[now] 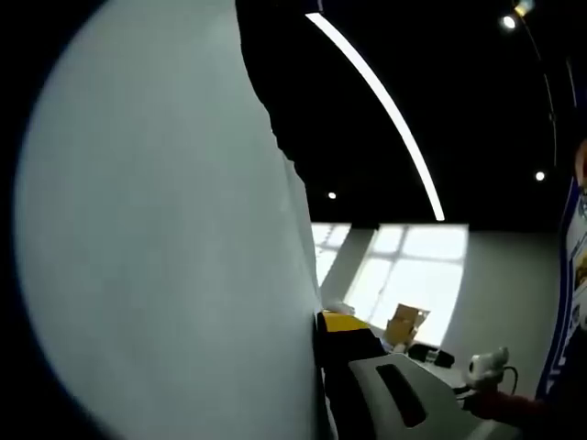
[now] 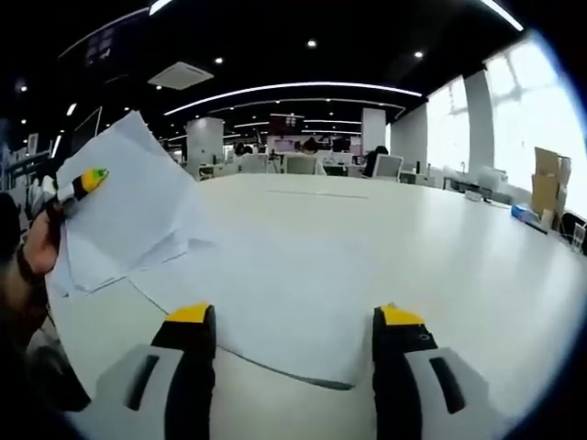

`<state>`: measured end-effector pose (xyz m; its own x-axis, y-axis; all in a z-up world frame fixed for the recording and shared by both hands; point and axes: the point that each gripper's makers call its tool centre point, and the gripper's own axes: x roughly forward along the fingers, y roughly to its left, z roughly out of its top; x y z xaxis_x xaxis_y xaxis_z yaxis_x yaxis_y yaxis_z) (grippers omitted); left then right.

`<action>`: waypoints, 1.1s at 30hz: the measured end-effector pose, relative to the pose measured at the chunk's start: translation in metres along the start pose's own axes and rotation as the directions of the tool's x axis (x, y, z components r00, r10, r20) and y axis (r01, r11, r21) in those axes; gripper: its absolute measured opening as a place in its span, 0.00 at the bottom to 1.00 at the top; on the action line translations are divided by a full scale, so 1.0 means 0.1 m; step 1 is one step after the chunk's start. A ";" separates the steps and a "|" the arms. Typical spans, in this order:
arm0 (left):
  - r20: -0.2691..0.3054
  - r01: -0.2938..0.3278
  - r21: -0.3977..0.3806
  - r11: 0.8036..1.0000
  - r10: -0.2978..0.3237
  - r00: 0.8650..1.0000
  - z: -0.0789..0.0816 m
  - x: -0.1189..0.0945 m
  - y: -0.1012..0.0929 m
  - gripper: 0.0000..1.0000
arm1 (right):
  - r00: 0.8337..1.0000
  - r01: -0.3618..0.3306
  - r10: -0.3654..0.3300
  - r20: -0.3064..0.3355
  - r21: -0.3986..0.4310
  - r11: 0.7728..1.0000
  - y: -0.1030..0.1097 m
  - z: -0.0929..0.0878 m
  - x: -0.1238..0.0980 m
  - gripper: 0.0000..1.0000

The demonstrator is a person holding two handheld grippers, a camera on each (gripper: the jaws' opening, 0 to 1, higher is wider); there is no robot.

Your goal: Organize the stack of printing papers by aligning and flattening the scattered papers on the table

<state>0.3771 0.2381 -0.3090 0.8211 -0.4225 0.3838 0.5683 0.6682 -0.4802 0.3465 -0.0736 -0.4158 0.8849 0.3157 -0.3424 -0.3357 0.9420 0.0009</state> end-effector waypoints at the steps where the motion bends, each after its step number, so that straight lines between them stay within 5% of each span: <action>1: 0.000 0.000 0.000 1.000 0.000 1.000 0.00 0.00 0.00 0.07 | 1.000 -0.002 0.002 0.001 -0.003 1.000 0.01 0.01 -0.01 0.61; 19: 0.003 0.002 -0.004 1.000 -0.002 1.000 0.01 0.00 0.01 0.07 | 0.999 -0.043 0.043 -0.021 -0.018 0.999 0.03 -0.01 0.00 0.52; 33: 0.001 0.002 -0.004 1.000 -0.002 1.000 0.01 0.00 0.02 0.07 | 0.997 -0.081 0.081 -0.018 -0.028 0.996 0.09 0.01 0.05 0.27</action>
<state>0.3779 0.2400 -0.3087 0.8199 -0.4230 0.3859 0.5701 0.6650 -0.4824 0.3476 -0.0632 -0.4168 0.8492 0.3884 -0.3578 -0.4153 0.9097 0.0018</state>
